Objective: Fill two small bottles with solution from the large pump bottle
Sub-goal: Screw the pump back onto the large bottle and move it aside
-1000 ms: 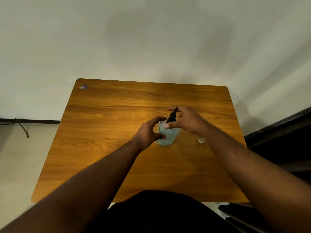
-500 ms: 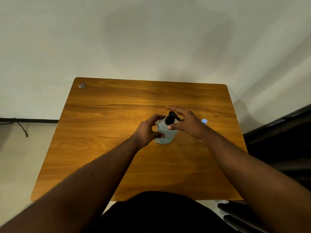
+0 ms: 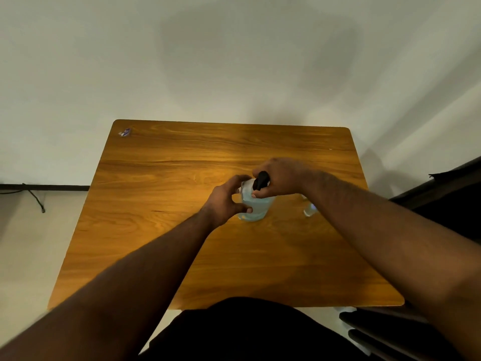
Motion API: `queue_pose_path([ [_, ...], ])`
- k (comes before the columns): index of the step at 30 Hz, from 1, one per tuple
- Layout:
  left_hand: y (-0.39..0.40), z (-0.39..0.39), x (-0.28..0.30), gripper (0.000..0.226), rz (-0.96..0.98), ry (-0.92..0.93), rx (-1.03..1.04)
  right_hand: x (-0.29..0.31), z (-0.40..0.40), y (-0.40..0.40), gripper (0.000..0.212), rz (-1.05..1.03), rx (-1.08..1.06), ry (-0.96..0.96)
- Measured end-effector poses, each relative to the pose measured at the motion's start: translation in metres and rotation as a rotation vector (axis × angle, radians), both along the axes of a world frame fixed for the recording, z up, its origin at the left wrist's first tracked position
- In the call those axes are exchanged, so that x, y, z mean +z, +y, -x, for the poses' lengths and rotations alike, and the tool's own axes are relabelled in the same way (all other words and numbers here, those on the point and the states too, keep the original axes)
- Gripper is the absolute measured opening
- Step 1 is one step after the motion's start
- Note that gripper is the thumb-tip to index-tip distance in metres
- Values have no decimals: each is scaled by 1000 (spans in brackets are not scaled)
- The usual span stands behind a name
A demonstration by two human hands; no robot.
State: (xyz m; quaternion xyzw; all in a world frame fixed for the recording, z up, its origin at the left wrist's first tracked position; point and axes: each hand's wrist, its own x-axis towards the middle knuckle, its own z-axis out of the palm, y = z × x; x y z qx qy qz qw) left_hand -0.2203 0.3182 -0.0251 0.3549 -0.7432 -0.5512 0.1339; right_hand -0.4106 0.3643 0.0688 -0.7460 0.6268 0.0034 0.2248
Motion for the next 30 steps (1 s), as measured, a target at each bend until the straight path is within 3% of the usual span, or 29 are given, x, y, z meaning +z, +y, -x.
queue_pose_path([
  [3, -1, 0, -2, 84, -15, -22, 32, -5, -1, -4, 30, -29, -28, 62],
  [10, 3, 2, -2, 80, 29, -30, 63, -42, -25, 26, 29, 379, -449, -45],
  [14, 0, 1, 0, 80, 9, -22, 37, -55, -43, 31, 44, 337, -713, -20],
  [18, 0, -2, -5, 83, -56, 3, 23, -58, -43, 40, 56, 358, -773, -61],
  [21, 0, -3, -12, 82, -51, 8, -14, -68, -41, 51, 71, 276, -820, -238],
  [25, -12, -5, -17, 84, -8, -39, -115, -73, -43, 53, 66, 128, -837, -624],
  [30, -16, -6, -16, 83, -35, -76, -148, -83, -43, 49, 81, 118, -804, -664],
])
